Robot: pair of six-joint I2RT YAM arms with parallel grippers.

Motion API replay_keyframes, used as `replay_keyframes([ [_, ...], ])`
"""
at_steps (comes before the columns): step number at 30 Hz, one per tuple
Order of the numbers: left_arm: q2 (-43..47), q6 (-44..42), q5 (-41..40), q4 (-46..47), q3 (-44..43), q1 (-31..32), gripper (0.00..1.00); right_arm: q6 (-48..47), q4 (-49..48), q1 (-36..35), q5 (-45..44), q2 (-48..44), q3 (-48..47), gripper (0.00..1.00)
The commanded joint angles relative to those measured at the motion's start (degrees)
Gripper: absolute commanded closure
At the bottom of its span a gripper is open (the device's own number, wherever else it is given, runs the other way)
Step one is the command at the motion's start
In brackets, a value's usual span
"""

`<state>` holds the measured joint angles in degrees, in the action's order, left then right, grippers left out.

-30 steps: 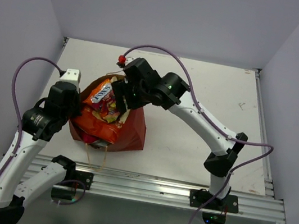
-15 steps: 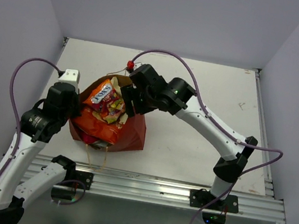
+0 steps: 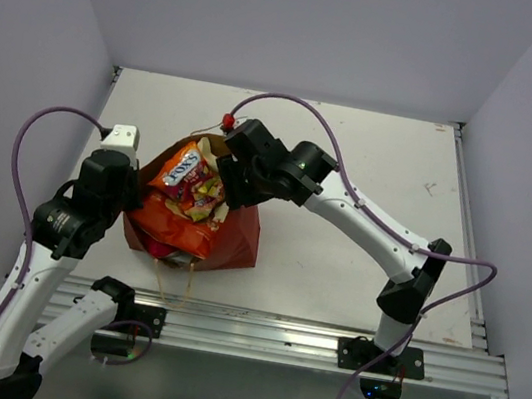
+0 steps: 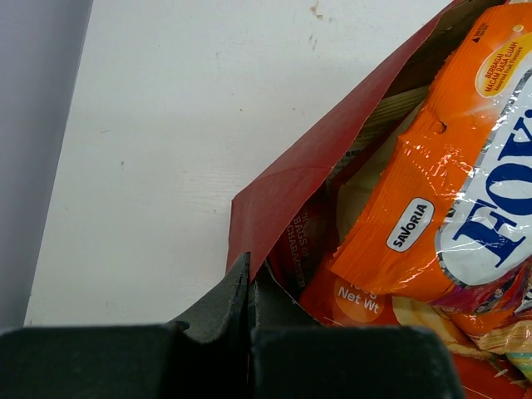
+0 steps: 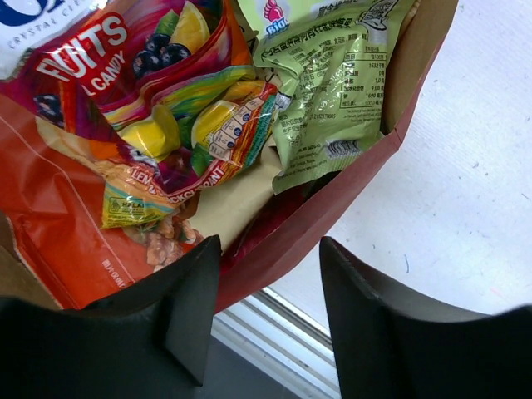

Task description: Place the snacks into the paper bag

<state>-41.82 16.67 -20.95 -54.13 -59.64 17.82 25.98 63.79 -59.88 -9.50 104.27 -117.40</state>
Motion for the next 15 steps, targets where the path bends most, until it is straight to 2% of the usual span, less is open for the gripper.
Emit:
replay_keyframes([
  [1,1.83,-0.93,0.38,6.67,-0.66,0.54,1.00,0.92,0.53,0.20,-0.69,1.90,-1.51,0.50],
  [4,2.09,-0.85,0.56,6.84,0.05,0.54,1.00,1.44,2.82,0.20,-2.53,2.87,-1.60,0.65],
  [5,2.10,-0.85,0.65,7.02,0.31,0.54,1.00,1.97,3.61,0.11,-3.24,2.87,-1.51,0.77],
  [8,2.45,-0.85,0.82,7.11,0.66,0.54,1.00,3.72,7.22,0.20,-7.18,2.08,-1.69,1.00],
  [13,1.84,0.38,0.21,7.54,-1.44,0.54,1.00,4.96,13.46,0.11,-11.42,-1.87,-3.79,1.00],
  [15,0.79,1.00,-0.67,7.81,-4.59,0.54,1.00,5.40,17.13,0.20,-13.34,-2.49,-7.56,1.00],
])
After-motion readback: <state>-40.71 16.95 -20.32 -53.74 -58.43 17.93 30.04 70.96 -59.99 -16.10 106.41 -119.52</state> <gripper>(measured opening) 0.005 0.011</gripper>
